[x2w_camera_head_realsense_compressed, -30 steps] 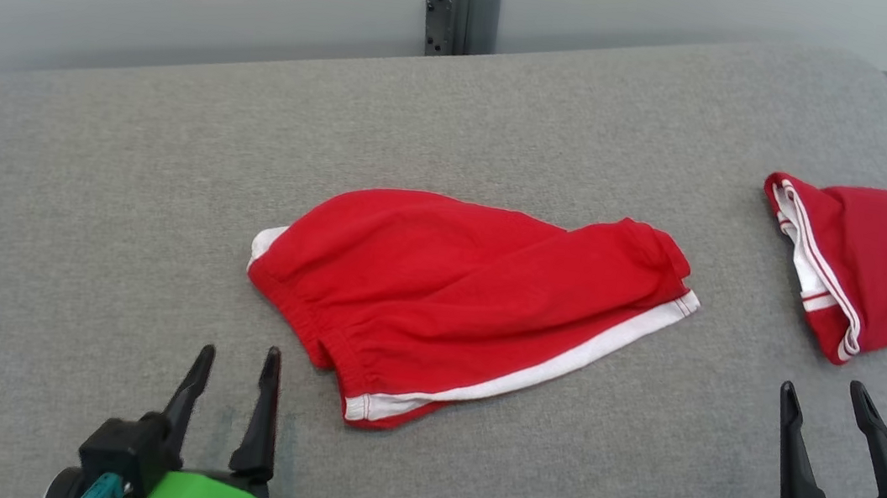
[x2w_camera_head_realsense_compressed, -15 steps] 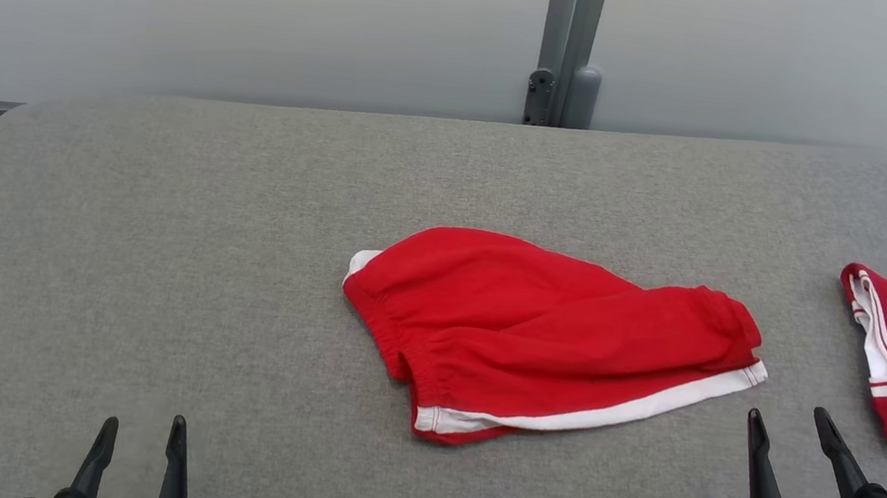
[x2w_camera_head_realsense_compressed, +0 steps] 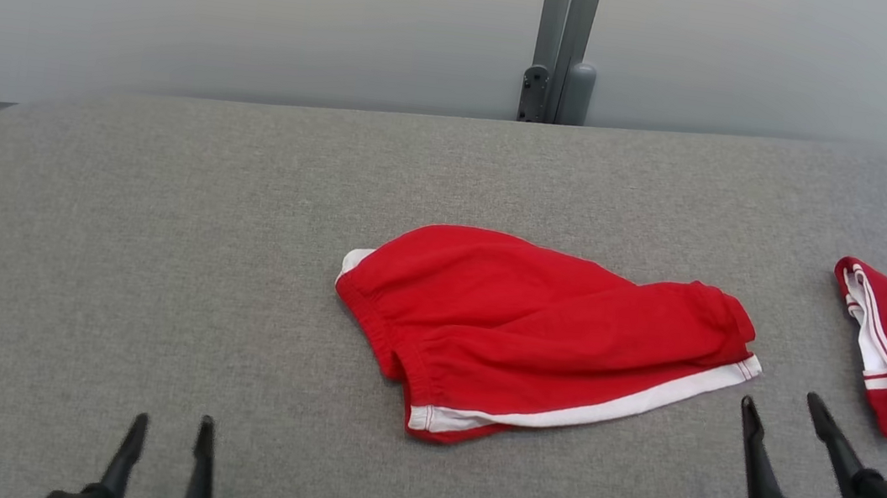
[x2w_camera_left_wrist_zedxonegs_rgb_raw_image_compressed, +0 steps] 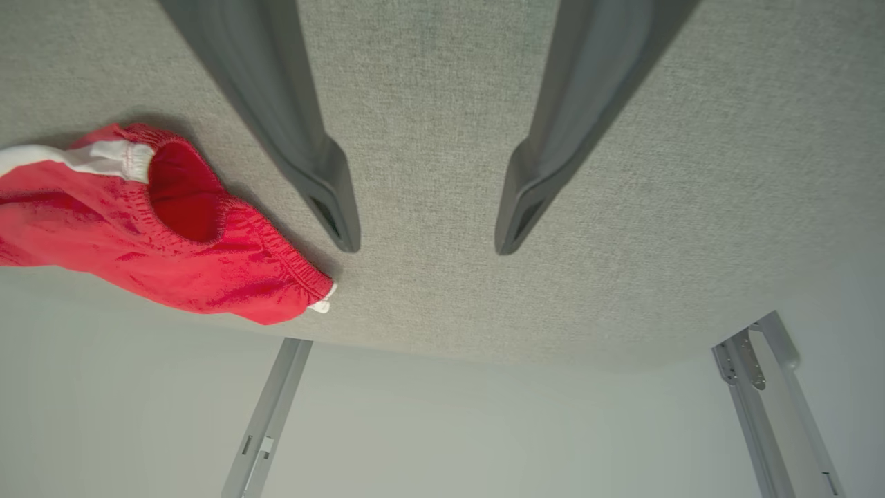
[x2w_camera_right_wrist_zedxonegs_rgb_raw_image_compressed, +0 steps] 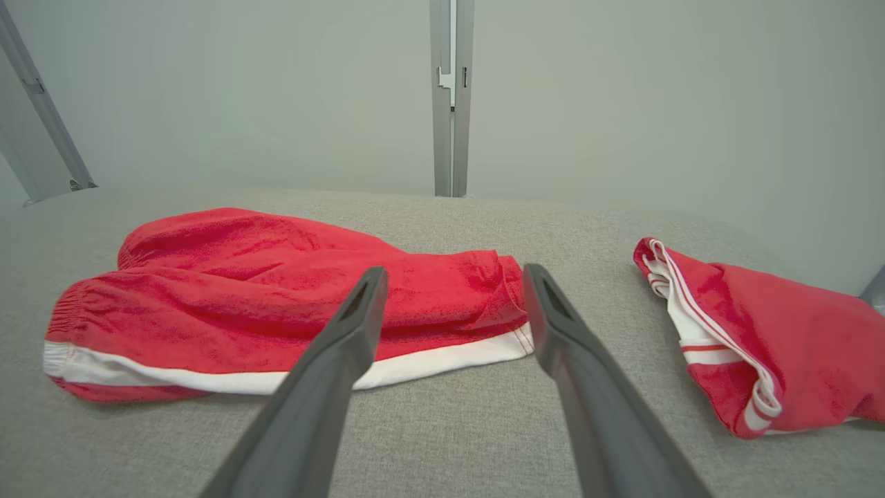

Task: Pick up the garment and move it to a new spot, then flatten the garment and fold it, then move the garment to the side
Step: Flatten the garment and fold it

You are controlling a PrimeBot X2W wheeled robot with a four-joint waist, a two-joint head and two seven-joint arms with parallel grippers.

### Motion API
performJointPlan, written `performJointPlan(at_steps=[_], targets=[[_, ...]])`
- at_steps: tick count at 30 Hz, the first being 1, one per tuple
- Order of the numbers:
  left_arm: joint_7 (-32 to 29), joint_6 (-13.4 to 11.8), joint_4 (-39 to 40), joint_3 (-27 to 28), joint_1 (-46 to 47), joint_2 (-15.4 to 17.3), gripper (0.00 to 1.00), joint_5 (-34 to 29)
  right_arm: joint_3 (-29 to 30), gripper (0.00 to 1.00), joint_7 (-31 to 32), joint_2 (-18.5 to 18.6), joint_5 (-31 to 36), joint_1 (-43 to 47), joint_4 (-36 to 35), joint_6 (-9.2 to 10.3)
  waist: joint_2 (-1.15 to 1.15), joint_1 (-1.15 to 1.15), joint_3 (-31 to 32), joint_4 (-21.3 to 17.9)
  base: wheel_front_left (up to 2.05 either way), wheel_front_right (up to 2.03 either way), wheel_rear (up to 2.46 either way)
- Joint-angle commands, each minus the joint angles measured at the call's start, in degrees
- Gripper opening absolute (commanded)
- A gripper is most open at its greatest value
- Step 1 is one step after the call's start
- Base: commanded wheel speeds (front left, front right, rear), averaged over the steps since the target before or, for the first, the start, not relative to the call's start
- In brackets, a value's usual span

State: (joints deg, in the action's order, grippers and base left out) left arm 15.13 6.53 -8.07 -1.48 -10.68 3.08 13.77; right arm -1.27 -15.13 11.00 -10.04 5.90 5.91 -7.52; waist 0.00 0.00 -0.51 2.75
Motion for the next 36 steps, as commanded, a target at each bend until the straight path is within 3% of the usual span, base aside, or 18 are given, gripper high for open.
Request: performJointPlan(at_steps=[1, 5, 7, 13, 26, 36], targets=[[0.0, 0.4, -0.9, -2.2, 1.5, -0.2, 1.0, 0.0, 0.0, 1.0, 0.0, 2.0, -0.7, -1.8, 0.4, 0.06, 0.0, 0.0, -1.3, -1.0, 0.0, 0.0, 0.0], [-3.9, 0.8, -3.3, -8.7, 4.7, 0.0, 1.0, 1.3, -2.6, 1.0, 2.0, 8.3, -2.5, -6.4, 7.4, 0.06, 0.0, 0.0, -4.1, -2.1, 0.0, 0.0, 0.0], [-10.1, 0.9, -3.3, -12.2, 7.4, 0.0, 1.0, 3.1, -6.4, 1.0, 6.8, 12.8, -5.1, -12.3, 11.3, 0.07, 0.0, 0.0, -7.3, -2.8, 0.0, 0.0, 0.0], [-19.4, 1.0, 0.2, -17.5, 11.0, -0.1, 1.0, 6.4, -13.4, 1.0, 13.0, 18.5, -10.5, -22.1, 17.0, 0.07, 0.0, 0.0, -13.2, -2.9, 0.0, 0.0, 0.0], [-24.9, 0.7, 3.1, -21.0, 14.2, 0.1, 1.0, 8.1, -24.9, 1.0, 12.0, 21.9, -18.4, -31.4, 24.0, 0.07, 0.0, 0.0, -18.5, -1.0, 0.0, 0.0, 0.0], [-24.0, 1.0, 3.9, -25.0, 16.1, 0.3, 1.0, 10.2, -31.6, 1.0, 10.4, 22.6, -23.2, -33.9, 26.3, 0.04, 0.0, 0.0, -20.0, -1.5, 0.0, 0.0, 0.0]])
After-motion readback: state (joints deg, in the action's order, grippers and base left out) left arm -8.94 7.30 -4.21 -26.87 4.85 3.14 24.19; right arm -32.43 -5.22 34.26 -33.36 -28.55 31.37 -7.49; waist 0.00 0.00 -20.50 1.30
